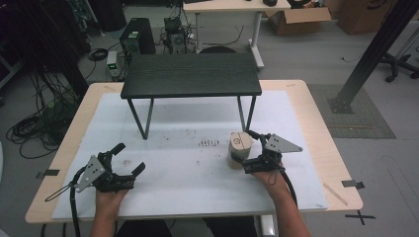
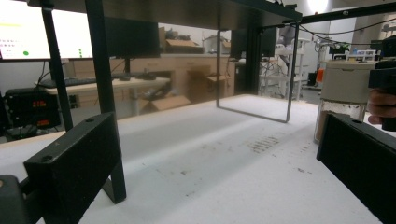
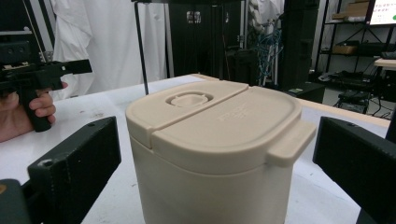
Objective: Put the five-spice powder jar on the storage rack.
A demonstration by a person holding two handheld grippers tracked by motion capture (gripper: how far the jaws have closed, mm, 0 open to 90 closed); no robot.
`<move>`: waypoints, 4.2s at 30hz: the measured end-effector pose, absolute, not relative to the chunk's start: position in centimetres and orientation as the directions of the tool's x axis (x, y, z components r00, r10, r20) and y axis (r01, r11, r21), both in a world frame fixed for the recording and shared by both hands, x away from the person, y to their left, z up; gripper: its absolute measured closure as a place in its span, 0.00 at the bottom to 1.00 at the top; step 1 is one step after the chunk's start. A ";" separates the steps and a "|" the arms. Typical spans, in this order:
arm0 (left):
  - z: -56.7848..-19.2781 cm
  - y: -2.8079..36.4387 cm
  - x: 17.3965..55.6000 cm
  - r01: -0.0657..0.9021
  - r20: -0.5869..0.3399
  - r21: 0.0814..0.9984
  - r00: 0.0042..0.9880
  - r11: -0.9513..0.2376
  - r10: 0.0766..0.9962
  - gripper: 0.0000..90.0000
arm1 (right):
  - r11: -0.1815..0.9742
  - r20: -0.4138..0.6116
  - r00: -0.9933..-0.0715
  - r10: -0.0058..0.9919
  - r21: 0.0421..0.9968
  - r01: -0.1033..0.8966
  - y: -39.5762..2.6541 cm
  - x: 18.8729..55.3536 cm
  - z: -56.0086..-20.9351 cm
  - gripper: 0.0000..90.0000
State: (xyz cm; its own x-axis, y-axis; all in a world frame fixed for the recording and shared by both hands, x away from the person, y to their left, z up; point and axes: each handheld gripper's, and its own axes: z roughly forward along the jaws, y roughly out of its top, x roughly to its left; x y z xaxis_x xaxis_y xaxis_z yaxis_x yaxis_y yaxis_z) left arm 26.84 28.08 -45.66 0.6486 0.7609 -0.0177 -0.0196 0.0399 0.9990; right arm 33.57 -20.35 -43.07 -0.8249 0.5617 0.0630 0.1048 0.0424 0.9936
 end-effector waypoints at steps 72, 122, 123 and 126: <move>-45.7 28.1 26.8 -0.020 -0.021 0.999 0.647 0.045 0.763 0.00 | 0.079 0.044 -0.854 0.519 0.992 0.099 -20.1 34.1 -43.3 0.27; -45.7 28.1 26.8 -0.024 -0.018 0.999 0.648 0.044 0.762 0.00 | 0.094 0.034 -0.861 0.508 0.991 0.095 -18.8 33.6 -34.2 0.27; -45.7 28.1 26.8 -0.023 -0.018 0.999 0.647 0.043 0.762 0.00 | 0.094 0.032 -0.862 0.506 0.991 0.093 -18.7 33.6 -33.9 0.27; -45.7 28.1 26.8 -0.024 -0.018 0.999 0.648 0.044 0.762 0.00 | 0.095 0.027 -0.865 0.501 0.992 0.086 -18.6 33.6 -33.2 0.27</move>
State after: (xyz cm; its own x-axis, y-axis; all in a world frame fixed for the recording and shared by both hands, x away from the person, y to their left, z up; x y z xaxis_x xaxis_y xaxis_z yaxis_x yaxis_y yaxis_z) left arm 26.80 28.09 -45.67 0.6476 0.7618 -0.0176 -0.0243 0.0437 0.9987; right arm 33.57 -18.56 -33.15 -0.8650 0.5010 0.0268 0.0860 0.0955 0.9917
